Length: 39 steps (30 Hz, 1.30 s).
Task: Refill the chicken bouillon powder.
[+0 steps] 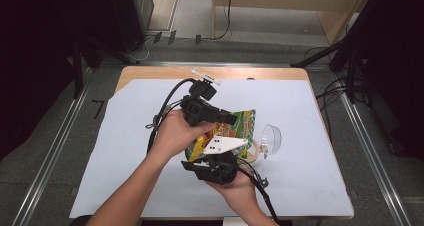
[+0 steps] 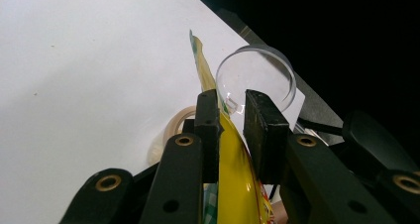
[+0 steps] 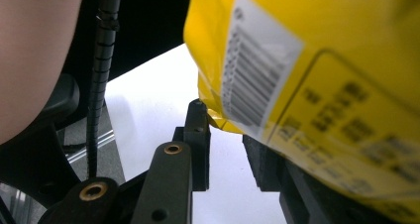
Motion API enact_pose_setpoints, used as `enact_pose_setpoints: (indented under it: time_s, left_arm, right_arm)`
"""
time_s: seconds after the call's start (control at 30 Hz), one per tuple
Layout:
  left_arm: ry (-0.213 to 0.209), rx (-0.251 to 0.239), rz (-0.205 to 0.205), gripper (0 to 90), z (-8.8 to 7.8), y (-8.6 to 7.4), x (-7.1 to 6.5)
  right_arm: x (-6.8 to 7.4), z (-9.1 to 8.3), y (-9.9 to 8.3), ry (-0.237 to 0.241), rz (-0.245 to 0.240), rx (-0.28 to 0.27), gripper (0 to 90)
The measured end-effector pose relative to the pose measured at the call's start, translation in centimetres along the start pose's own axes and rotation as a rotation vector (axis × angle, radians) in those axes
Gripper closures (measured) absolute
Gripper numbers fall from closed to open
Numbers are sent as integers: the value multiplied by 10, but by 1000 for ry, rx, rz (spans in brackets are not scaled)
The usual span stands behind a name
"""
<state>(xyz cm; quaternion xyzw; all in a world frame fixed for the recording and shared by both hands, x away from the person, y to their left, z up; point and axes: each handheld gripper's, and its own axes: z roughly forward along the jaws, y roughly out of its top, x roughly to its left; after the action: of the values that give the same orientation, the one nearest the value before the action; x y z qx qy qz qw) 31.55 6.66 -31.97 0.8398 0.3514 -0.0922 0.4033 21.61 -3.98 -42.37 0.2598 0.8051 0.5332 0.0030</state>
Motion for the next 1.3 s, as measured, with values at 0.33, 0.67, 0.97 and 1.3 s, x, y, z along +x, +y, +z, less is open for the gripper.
enact_pose_setpoints:
  time_s: [0.33, 0.67, 0.97, 1.3]
  left_arm:
    - [-10, -1, -15, 761, 0, 0, 3]
    - [-8, 4, -22, 760, 2, 0, 5]
    - [-9, 6, -25, 761, 2, -1, 6]
    - [-5, 8, -24, 762, 2, -1, 7]
  right_arm:
    - [2, -1, 3, -7, -10, 12, 733]
    - [1, 0, 1, -9, -9, 14, 731]
    - [2, 1, 0, -11, -11, 11, 729]
    - [2, 1, -1, -11, -17, 13, 727]
